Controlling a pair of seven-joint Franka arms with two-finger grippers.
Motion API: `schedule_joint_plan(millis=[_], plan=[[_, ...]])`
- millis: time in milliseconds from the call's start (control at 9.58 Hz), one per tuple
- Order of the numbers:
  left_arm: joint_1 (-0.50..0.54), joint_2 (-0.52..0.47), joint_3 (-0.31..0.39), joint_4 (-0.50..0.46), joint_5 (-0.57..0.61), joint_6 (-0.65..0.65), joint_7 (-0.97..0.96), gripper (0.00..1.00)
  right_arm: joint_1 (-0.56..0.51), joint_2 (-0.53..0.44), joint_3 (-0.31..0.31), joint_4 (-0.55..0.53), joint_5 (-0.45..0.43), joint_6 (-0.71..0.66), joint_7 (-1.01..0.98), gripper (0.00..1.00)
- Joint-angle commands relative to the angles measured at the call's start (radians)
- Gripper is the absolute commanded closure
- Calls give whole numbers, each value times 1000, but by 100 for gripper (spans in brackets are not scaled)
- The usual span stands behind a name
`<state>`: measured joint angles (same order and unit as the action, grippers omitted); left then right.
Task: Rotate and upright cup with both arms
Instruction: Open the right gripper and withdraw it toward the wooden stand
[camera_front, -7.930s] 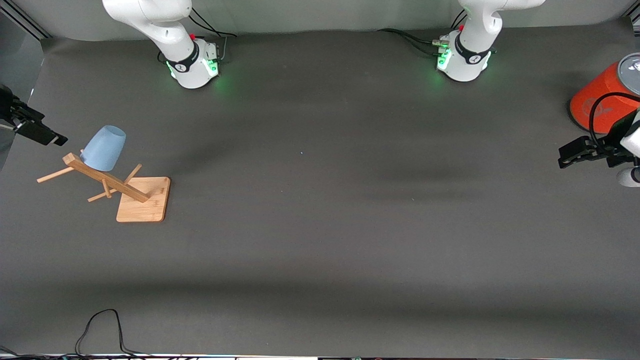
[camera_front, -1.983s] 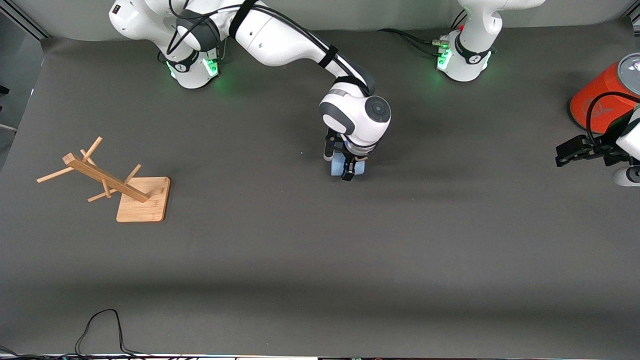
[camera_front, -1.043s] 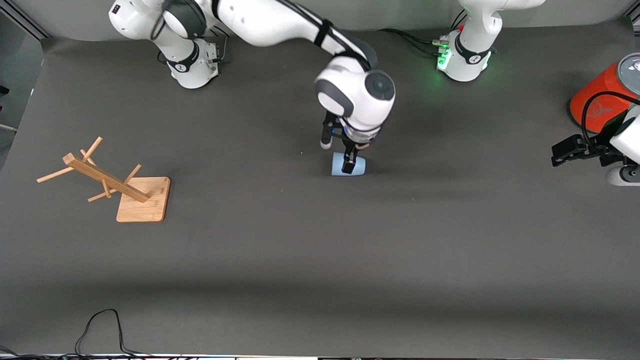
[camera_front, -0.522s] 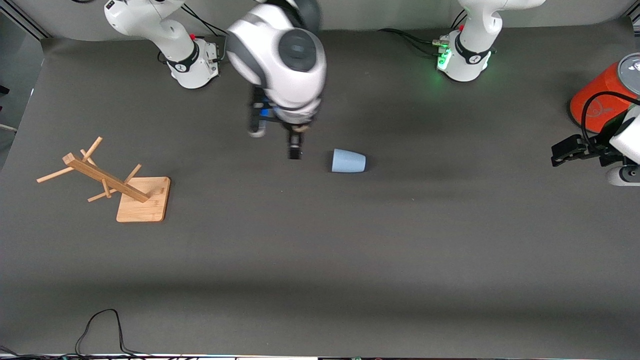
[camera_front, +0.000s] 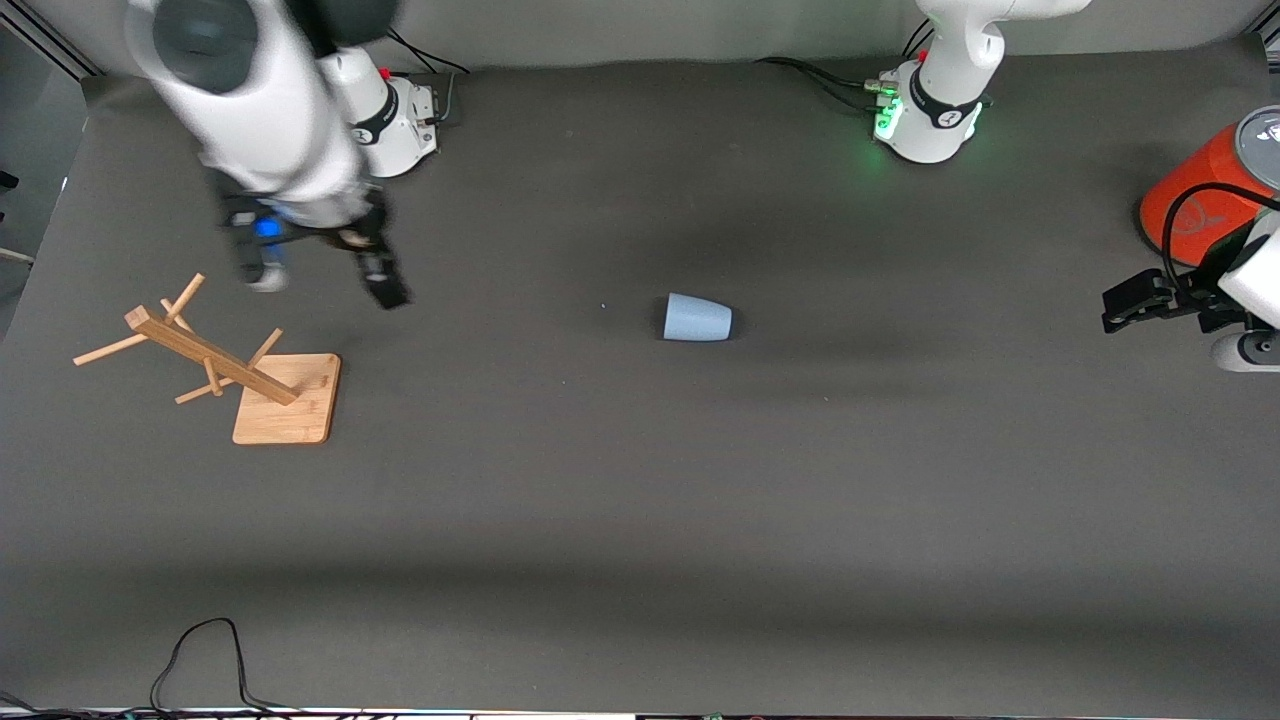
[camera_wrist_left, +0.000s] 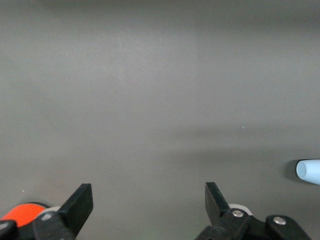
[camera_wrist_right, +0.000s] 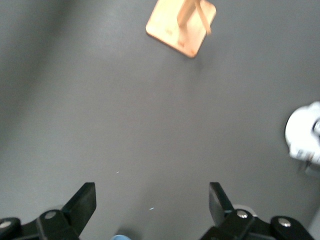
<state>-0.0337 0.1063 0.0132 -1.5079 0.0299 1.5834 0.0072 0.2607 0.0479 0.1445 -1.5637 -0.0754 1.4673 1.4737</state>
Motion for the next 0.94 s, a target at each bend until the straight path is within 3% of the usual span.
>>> schedule_joint_plan(millis=[0, 417, 626, 835], plan=[[-9, 1, 4, 18, 8, -19, -12, 0, -119, -92, 17, -73, -9, 7, -297, 0], [-5, 1, 4, 17, -11, -16, 0, 0, -314, -106, -23, -61, -9, 22, -863, 0], [-8, 3, 4, 18, -13, -16, 0, 0, -314, -100, -89, -61, -7, 85, -1097, 0], [-11, 6, 4, 6, -10, -20, 2, 0, -314, -92, -108, -61, -6, 155, -1306, 0]])
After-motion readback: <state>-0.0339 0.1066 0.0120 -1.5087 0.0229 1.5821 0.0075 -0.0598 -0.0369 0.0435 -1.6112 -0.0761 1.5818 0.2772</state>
